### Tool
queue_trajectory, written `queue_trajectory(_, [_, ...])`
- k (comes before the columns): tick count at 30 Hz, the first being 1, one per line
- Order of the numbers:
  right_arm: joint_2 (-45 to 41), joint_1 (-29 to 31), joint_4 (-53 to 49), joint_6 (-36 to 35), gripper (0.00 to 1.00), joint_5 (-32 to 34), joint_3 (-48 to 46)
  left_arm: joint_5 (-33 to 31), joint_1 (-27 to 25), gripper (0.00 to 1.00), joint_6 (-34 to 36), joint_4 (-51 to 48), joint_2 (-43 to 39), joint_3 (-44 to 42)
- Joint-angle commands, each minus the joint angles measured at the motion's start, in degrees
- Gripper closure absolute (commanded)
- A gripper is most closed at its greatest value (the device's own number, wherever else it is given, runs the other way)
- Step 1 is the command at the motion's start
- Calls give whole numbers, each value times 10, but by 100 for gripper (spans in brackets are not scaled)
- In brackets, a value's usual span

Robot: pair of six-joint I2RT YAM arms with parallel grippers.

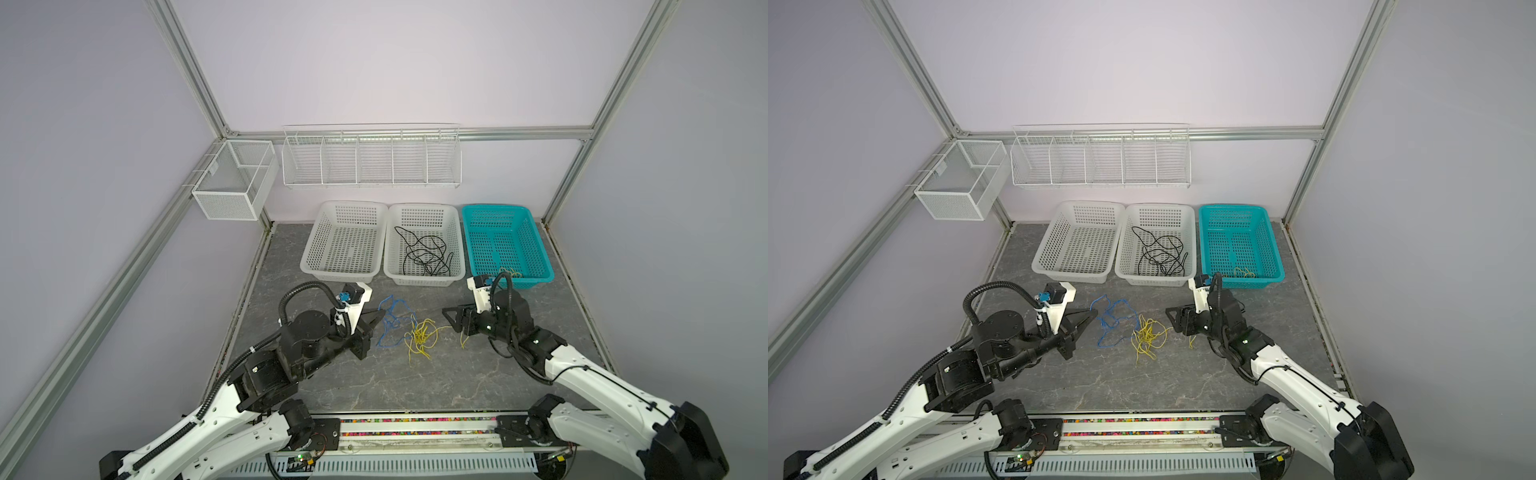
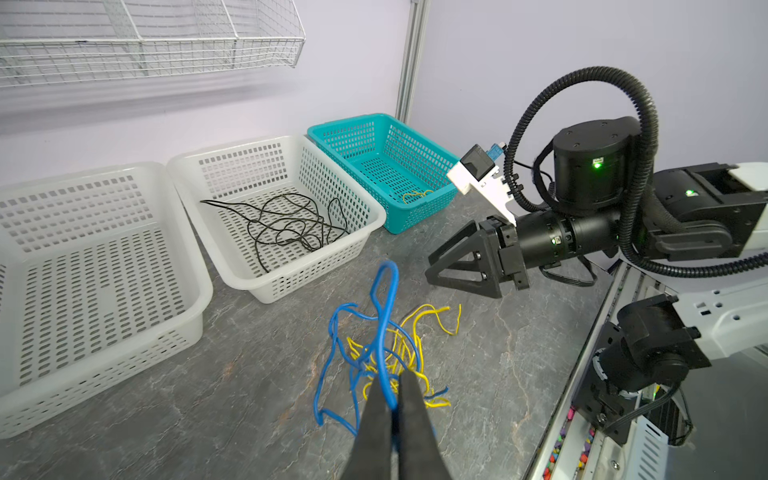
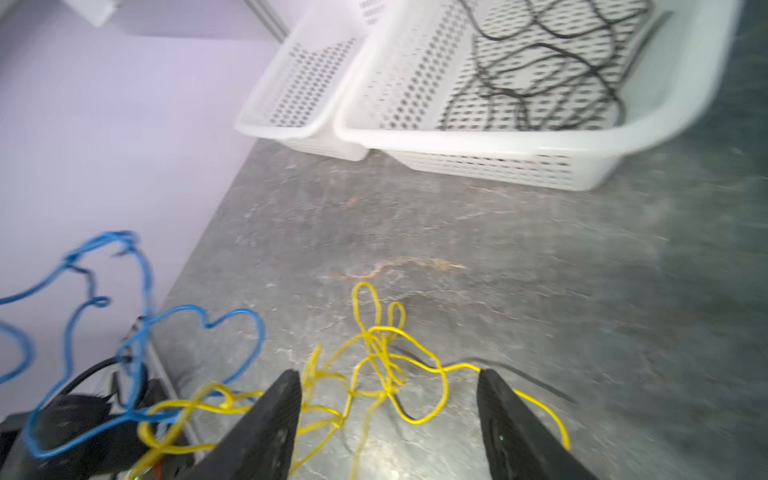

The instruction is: Untangle the cables

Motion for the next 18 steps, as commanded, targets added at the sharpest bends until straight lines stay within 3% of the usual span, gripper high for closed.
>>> queue_trajectory(1, [20, 25, 68, -16, 30, -65, 8, 24, 3, 100, -13, 42, 3, -10])
queue_trajectory(5, [48, 49, 116, -7, 29, -102, 12, 37, 3, 100, -27, 64, 9, -19])
queue_trajectory(14, [94, 73, 144, -1, 30, -93, 26, 57, 3, 100, -47, 99, 24, -33])
queue_trajectory(16, [102, 77, 148, -1, 32, -89, 27, 59, 3, 100, -50, 108, 25, -35])
queue_trajectory(18, [113, 80, 148, -1, 42, -88, 30, 60, 3, 100, -53, 115, 24, -36])
